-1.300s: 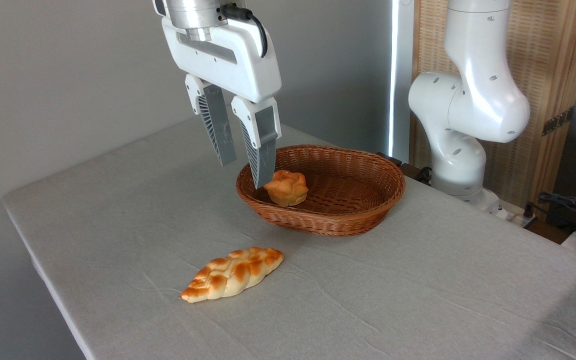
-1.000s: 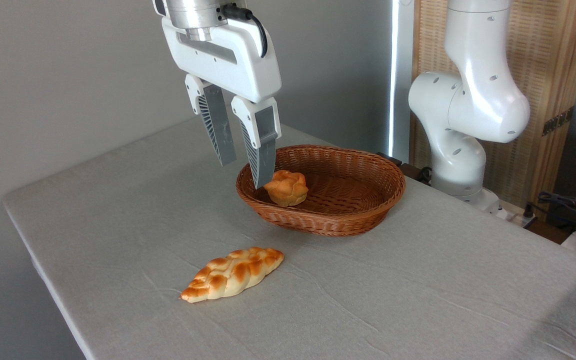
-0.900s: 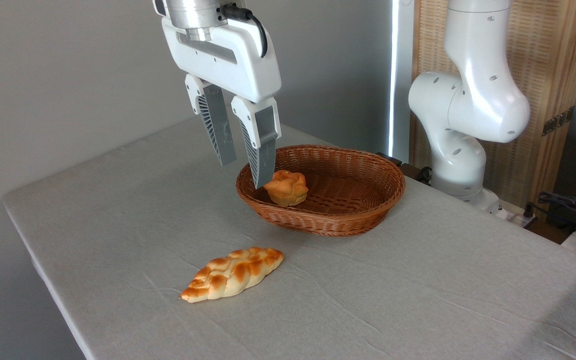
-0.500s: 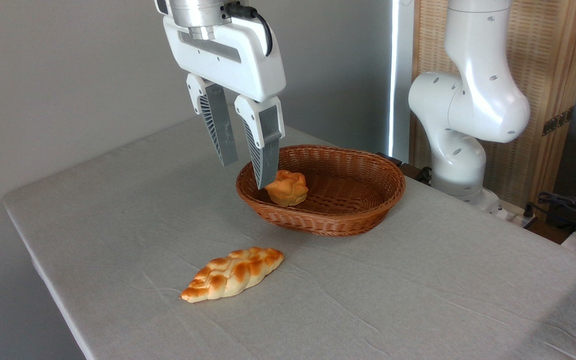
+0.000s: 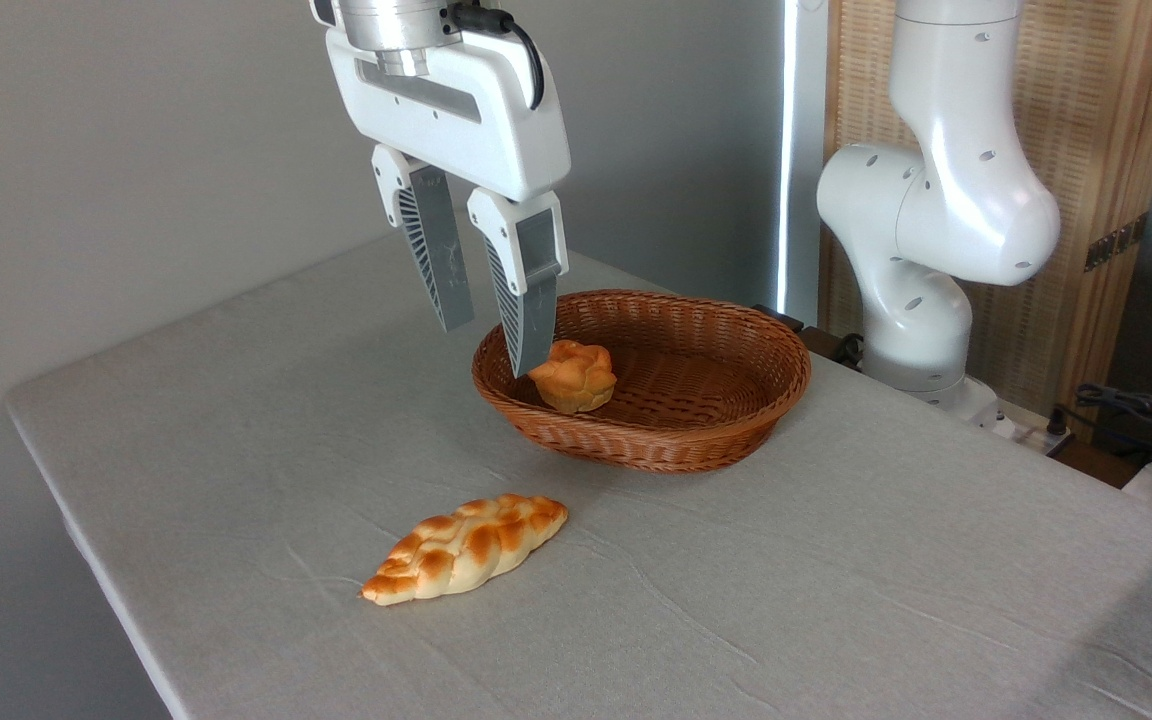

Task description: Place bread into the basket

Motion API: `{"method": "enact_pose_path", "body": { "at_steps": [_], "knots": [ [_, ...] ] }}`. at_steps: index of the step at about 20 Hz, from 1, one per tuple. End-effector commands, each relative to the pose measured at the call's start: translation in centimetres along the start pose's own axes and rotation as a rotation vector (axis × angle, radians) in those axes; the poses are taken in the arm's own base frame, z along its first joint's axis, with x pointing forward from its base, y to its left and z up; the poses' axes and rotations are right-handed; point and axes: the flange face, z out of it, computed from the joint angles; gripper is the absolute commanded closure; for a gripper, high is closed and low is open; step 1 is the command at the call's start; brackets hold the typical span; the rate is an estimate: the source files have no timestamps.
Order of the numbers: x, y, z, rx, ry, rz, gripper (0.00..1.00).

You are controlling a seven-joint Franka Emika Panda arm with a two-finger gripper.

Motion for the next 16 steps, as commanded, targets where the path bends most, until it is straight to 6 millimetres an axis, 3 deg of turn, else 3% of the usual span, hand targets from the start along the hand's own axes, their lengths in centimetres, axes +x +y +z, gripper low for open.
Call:
{"method": "enact_pose_path", "body": {
  "at_steps": [1,8,10,16],
  "knots": [
    [0.2,0.3,0.1,-0.017,0.004,0.024,0.0],
    [1.8,1.4,3.0,-0.012,-0.009,0.073,0.0],
    [2.9,2.4,5.6,-0.011,-0.015,0.102,0.0],
    [4.1,4.4,10.2,-0.021,-0.069,0.155,0.0]
  ]
}}
